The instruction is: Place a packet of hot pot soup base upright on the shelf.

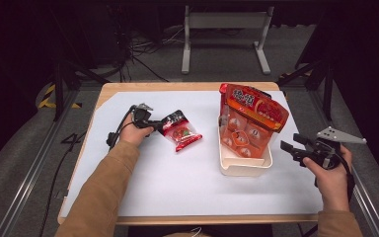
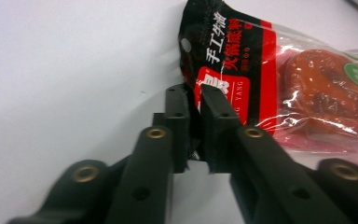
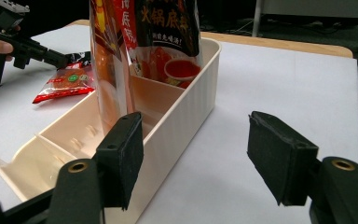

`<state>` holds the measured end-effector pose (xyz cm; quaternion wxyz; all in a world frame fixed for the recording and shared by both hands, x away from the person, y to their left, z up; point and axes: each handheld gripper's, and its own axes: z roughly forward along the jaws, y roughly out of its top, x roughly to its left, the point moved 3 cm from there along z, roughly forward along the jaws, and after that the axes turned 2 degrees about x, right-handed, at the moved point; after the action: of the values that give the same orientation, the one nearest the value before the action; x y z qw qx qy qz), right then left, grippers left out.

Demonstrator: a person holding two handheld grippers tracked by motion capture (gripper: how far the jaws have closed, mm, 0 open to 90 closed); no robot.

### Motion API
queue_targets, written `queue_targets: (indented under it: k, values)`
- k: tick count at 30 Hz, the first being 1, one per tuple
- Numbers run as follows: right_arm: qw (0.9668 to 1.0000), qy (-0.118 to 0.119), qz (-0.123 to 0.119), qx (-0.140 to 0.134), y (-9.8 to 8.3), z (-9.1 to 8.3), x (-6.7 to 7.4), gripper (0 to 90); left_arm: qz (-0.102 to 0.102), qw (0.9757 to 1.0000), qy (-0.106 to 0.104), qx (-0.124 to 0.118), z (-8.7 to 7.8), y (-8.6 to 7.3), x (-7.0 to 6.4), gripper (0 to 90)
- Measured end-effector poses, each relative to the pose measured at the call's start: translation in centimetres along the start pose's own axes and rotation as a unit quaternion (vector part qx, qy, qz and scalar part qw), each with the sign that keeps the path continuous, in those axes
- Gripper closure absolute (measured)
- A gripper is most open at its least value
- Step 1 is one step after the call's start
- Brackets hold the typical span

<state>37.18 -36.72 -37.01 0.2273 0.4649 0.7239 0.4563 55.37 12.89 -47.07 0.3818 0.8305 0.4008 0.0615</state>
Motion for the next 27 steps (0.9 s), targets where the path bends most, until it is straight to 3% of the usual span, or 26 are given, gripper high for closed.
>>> queue_targets:
  k: [12,14,18,27]
  values:
    - [1.0000,-0.003,-0.003,-0.001,0.0,-0.1,-0.1,36.8,0.011,0.9999,-0.002,-0.009,-0.7,0.3,-0.2,89.6]
    - [1.0000,-0.004,-0.003,-0.001,-0.1,-0.2,-0.2,37.3,0.003,0.9999,-0.005,-0.010,-1.0,0.4,-0.3,89.7]
    - [0.9999,-0.011,-0.009,-0.006,0.1,-0.4,0.0,41.1,-0.023,0.9990,-0.031,-0.024,-2.0,0.8,-0.4,90.0]
    - [0.9995,-0.022,-0.021,0.014,0.0,-0.4,-0.3,47.4,-0.004,0.9983,-0.036,-0.046,-3.7,1.5,-1.5,90.0]
